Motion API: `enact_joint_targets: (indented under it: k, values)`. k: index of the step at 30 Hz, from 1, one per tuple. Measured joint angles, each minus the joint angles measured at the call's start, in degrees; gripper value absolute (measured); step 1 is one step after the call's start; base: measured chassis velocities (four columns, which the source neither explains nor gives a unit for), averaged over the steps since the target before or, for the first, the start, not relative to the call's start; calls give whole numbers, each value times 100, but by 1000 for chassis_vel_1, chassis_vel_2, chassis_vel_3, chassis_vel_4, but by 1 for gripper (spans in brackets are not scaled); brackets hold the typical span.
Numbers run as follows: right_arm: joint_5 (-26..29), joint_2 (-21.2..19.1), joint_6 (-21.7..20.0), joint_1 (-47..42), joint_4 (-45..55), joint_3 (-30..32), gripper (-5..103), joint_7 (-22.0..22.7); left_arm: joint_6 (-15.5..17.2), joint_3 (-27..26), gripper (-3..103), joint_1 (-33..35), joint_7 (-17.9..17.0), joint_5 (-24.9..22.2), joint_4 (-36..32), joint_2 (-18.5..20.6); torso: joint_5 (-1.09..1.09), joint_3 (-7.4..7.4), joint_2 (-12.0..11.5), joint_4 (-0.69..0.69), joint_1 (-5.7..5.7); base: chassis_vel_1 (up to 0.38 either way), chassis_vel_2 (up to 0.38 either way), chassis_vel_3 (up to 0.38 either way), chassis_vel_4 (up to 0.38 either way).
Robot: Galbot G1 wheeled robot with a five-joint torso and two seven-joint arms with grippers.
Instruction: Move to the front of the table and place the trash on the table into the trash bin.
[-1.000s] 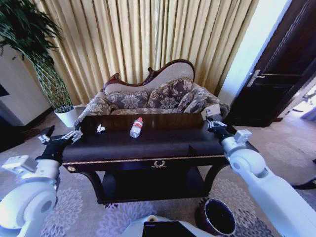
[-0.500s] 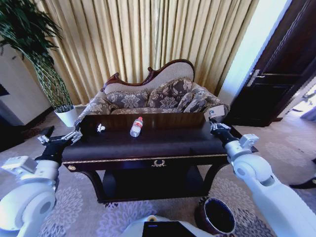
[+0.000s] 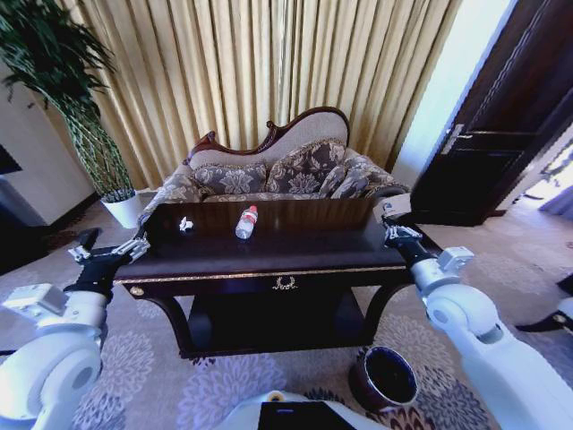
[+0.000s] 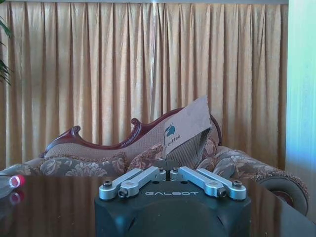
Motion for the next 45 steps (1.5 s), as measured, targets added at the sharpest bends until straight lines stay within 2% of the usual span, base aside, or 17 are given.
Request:
enact_joint_targets:
  k: [26, 28, 35, 40, 42, 45]
  values:
    - [-198, 133, 101, -217, -19, -40, 0, -15, 2, 25, 100, 24, -2, 18, 0, -49, -1, 0, 0, 0, 0, 98, -92, -95, 97]
    - [-422, 188, 180, -217, -120, -120, 0, -100, 2, 33, 100, 20, -1, 19, 0, -48, 0, 0, 0, 0, -1, 92, -81, -98, 86]
    - [-652, 301, 225, -260, -295, -304, 0, -182, 2, 121, 100, 10, 1, 24, 0, -63, -1, -1, 1, 0, -1, 42, -38, -35, 40]
    - [-1030, 492, 225, -370, -951, -498, 0, -265, 2, 134, 100, -12, 2, 25, 1, -65, 0, 1, -1, 1, 2, 0, 0, 0, 0]
    - [-1133, 551, 175, -441, -1136, -549, 0, -269, 2, 127, 100, -14, 2, 25, 1, -69, 0, 1, -1, 0, 2, 0, 0, 0, 0]
    - [-1294, 676, -126, -603, -1547, -698, 0, -227, 1, 122, 100, -21, 2, 25, 1, -101, 0, 1, -1, -1, 1, 0, 0, 0, 0]
